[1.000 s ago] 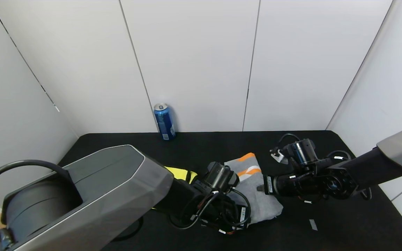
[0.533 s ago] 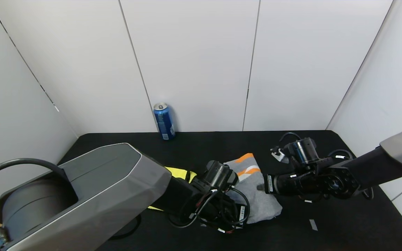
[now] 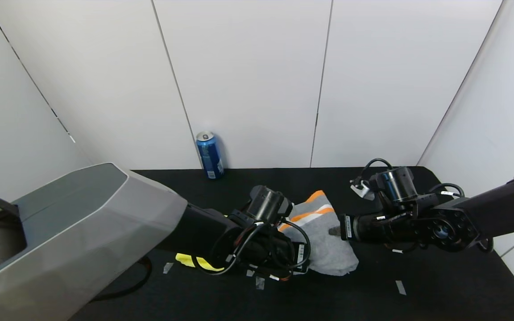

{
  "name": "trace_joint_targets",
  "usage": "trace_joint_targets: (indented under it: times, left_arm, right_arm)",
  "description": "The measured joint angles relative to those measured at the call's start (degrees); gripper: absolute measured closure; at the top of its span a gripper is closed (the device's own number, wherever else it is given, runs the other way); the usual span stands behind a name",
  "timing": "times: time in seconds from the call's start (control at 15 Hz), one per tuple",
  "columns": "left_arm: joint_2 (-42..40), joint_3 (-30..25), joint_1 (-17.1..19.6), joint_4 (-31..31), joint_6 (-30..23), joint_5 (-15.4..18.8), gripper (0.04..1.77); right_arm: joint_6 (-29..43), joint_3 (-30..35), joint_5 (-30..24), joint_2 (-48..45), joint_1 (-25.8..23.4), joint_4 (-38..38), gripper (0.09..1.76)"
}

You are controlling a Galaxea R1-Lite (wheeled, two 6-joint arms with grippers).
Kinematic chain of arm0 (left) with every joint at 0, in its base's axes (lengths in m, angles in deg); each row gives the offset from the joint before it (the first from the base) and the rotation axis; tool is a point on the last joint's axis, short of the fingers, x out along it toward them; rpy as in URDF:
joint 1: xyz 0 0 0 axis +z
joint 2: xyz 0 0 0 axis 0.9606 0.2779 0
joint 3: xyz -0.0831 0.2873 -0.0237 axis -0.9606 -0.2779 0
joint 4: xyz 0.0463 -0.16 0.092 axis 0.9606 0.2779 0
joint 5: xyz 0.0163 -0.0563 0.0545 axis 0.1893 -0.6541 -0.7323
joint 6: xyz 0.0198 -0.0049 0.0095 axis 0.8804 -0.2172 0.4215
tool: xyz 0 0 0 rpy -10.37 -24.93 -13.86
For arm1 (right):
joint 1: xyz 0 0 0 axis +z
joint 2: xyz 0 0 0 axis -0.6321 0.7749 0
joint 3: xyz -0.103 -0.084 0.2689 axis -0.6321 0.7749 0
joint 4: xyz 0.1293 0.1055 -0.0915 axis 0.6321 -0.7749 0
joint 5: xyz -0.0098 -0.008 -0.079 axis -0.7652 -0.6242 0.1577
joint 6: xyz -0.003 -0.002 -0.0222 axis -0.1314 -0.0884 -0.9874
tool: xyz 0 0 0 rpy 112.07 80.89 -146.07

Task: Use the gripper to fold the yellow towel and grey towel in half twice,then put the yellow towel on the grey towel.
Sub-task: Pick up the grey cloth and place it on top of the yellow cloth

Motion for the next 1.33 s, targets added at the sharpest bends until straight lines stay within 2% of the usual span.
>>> trace_joint_targets:
  times: [0.4,1.0,1.07,1.2,1.33]
  left_arm:
    - [-5.33,0.46,5.71,3.12,1.63,0.05,1.64]
    - [-11.28,3.46,18.36,6.03,4.33,1.43,1.64]
    - [-11.84,3.46,19.82,6.11,4.38,2.43,1.64]
    - [-13.1,3.38,21.64,6.13,4.33,4.51,1.64]
    - [-14.37,3.11,22.42,6.03,4.35,4.78,1.64]
  right_arm:
    - [0.27,-2.76,-0.16,-3.74,2.84,0.07,1.71]
    - [0.21,-15.08,0.05,-3.05,10.46,0.13,1.71]
    - [0.23,-16.6,0.06,-2.22,11.47,0.1,1.71]
    - [0.21,-19.91,0.09,-0.05,13.29,-0.06,1.71]
    - [0.21,-23.3,0.13,2.27,15.06,-0.26,1.71]
